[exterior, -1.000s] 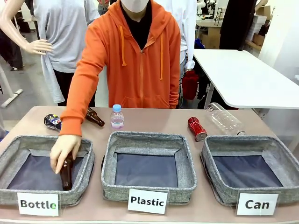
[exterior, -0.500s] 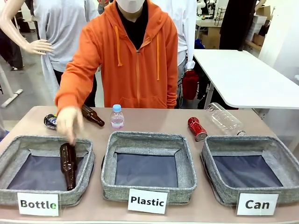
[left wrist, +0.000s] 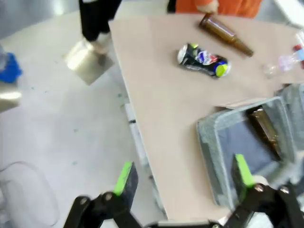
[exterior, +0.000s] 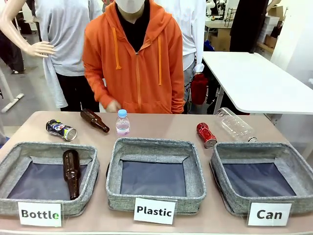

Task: Sort the can waste into the basket.
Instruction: Pick up the can waste from the table and place it in the right Fabric basket.

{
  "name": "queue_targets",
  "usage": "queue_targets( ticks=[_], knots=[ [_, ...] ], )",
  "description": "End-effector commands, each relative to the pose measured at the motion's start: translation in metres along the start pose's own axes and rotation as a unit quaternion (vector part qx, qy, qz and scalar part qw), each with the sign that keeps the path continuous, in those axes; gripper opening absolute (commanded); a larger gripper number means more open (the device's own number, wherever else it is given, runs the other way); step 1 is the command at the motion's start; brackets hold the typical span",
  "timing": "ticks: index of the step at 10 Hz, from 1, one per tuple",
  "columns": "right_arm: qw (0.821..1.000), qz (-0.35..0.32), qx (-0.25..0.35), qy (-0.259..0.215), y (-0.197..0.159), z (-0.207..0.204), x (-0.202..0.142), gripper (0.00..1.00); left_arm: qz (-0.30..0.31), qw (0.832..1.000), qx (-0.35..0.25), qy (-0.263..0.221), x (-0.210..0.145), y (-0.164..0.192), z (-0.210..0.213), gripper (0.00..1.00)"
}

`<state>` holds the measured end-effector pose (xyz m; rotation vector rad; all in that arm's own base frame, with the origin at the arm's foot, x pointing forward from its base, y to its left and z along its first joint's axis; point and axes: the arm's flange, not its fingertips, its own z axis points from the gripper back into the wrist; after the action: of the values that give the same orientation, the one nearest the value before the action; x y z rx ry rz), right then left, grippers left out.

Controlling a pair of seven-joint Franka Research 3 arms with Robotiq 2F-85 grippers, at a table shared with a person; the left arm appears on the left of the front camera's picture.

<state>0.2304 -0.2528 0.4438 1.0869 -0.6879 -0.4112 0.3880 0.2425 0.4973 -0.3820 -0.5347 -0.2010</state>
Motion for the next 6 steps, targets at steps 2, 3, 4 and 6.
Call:
queue_targets(
  ticks=[2, 3, 4, 6],
  knots=[
    [1.0, 0.013, 0.012, -0.008, -0.001, -0.001, 0.003, 1.0, -0.054, 0.988, 0.1, 0.107, 0.044, -0.049, -0.057, 1.0],
    [1.0, 0.013, 0.012, -0.008, -0.001, -0.001, 0.003, 1.0, -0.05, 0.984, 0.143, 0.099, 0.06, -0.065, -0.081, 1.0],
    [1.0, 0.013, 0.012, -0.008, -0.001, -0.001, 0.003, 1.0, -0.057, 0.978, 0.175, 0.099, 0.076, -0.083, -0.11, 1.0],
    [1.0, 0.013, 0.012, -0.008, -0.001, -0.001, 0.003, 1.0, -0.089, 0.973, 0.174, 0.126, 0.102, -0.107, -0.166, 1.0]
  ],
)
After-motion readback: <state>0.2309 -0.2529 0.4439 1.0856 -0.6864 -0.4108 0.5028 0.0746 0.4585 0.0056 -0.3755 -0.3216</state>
